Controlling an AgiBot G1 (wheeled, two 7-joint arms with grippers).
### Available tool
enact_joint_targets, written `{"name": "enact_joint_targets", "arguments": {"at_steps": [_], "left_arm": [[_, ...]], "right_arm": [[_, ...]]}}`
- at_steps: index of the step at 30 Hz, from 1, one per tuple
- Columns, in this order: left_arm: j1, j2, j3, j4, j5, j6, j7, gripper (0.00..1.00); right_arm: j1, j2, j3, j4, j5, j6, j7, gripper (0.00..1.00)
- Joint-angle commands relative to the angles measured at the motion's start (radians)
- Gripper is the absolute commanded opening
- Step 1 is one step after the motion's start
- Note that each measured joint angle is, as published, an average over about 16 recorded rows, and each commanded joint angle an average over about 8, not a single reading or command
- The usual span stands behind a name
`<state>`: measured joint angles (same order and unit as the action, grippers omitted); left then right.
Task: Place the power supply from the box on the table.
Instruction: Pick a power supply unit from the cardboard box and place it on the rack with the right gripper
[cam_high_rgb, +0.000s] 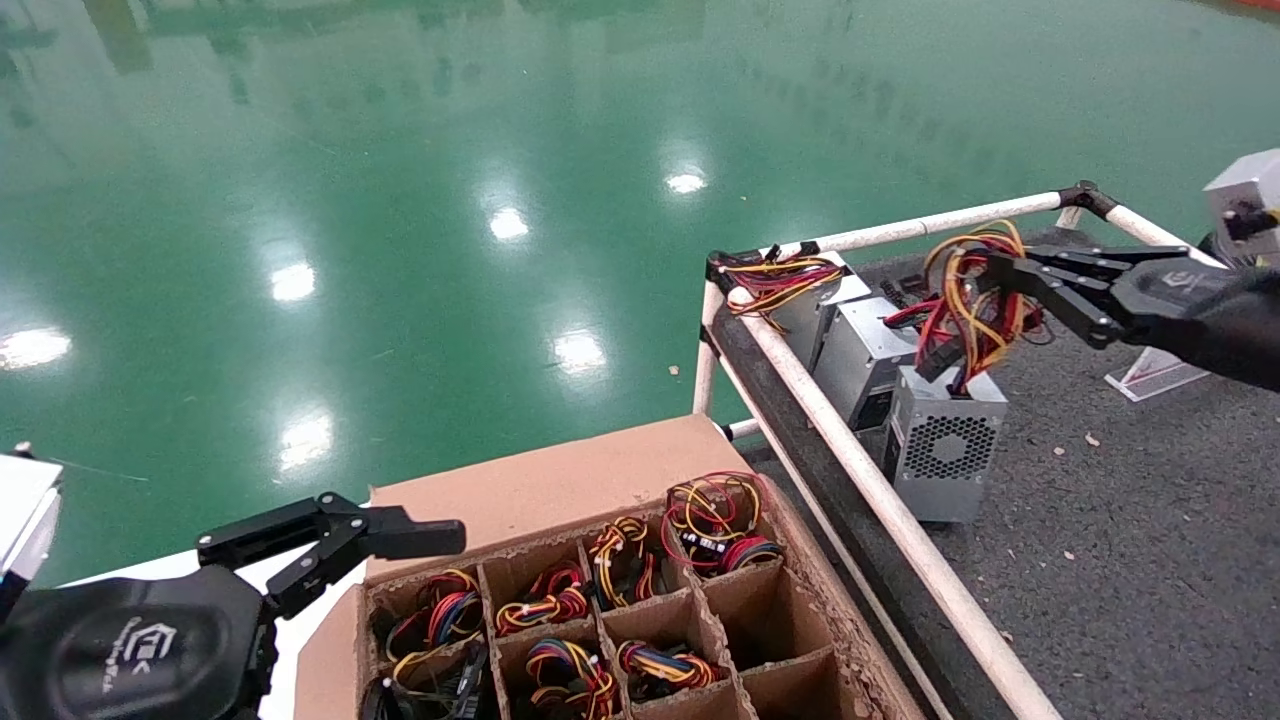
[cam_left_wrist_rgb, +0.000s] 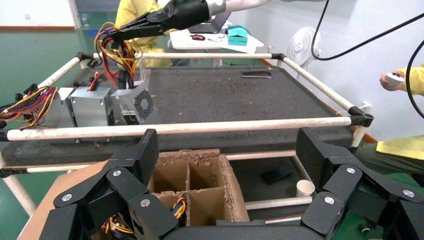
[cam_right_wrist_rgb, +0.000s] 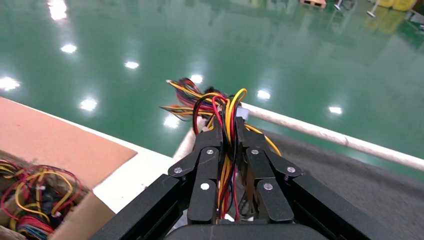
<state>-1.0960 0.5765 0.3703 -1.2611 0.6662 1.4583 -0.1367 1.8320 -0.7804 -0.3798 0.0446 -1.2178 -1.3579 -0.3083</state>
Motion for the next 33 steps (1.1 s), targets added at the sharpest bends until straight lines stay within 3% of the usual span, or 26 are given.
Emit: {"name": "enact_joint_targets", "arguments": {"at_steps": [1, 22, 30, 33], "left_arm": [[0.0, 0.0, 0.0, 0.0, 0.0, 0.0, 0.0, 1.0], [0.0, 0.0, 0.0, 0.0, 0.0, 0.0, 0.0, 1.0], [0.0, 0.0, 0.0, 0.0, 0.0, 0.0, 0.0, 1.0], [0.0, 0.0, 0.0, 0.0, 0.0, 0.0, 0.0, 1.0]], "right_arm": [[0.0, -0.011, 0.001, -0.005, 0.002, -0.005, -0.004, 0.0], [-0.022, -0.046, -0.007, -0.039, -0.009, -0.009, -0.039, 0.03], [-0.025, -0.043, -0.011, -0.039, -0.014, -0.006, -0.05, 1.0], [-0.025, -0.042, -0.012, -0.039, -0.015, -0.005, -0.052, 1.0]]}}
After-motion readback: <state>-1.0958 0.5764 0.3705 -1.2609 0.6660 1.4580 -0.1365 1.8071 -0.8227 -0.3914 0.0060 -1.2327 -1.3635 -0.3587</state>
